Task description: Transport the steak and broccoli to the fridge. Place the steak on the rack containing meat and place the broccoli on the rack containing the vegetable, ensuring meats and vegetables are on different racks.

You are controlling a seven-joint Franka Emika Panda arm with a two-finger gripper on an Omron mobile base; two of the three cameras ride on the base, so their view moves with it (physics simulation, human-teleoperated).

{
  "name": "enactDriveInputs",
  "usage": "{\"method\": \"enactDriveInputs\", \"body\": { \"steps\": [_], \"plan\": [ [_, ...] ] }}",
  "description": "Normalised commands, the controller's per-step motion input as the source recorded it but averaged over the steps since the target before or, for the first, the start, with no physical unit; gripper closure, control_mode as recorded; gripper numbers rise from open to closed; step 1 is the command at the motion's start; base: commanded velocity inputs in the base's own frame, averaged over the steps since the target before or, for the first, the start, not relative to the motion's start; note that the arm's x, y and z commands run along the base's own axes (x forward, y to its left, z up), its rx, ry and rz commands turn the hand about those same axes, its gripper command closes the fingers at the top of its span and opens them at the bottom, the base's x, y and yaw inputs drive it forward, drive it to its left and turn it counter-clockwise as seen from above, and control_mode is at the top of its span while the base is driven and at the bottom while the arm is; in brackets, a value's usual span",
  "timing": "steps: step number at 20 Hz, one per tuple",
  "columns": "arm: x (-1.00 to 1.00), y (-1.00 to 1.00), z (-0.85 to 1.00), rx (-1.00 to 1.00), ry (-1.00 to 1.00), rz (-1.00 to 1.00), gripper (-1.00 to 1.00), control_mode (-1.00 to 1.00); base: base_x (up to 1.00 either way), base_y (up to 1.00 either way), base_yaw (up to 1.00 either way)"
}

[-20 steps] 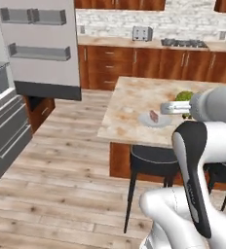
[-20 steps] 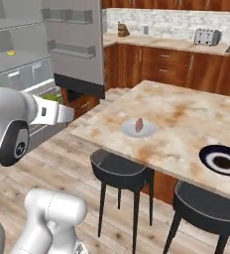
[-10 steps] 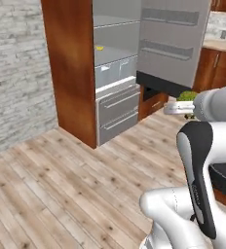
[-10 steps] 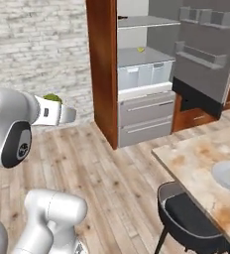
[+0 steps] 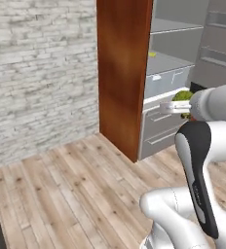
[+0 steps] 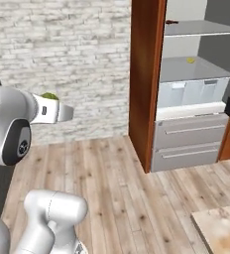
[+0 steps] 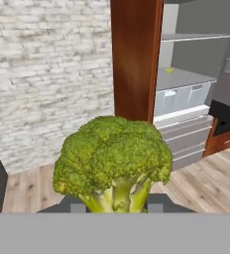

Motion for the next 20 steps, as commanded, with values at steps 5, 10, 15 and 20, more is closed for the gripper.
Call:
{"method": "enactDriveInputs", "body": {
  "steps": [5, 10, 15, 20],
  "plan": [
    [0.00, 0.00, 0.00, 0.00, 0.00, 0.00, 1.00, 1.00, 1.00, -0.19, 0.14],
    [0.00, 0.00, 0.00, 0.00, 0.00, 0.00, 1.00, 1.00, 1.00, -0.21, 0.16],
    [0.00, 0.00, 0.00, 0.00, 0.00, 0.00, 1.00, 1.00, 1.00, -0.19, 0.21],
    [0.00, 0.00, 0.00, 0.00, 0.00, 0.00, 1.00, 1.00, 1.00, -0.44, 0.40]
  ]
}}
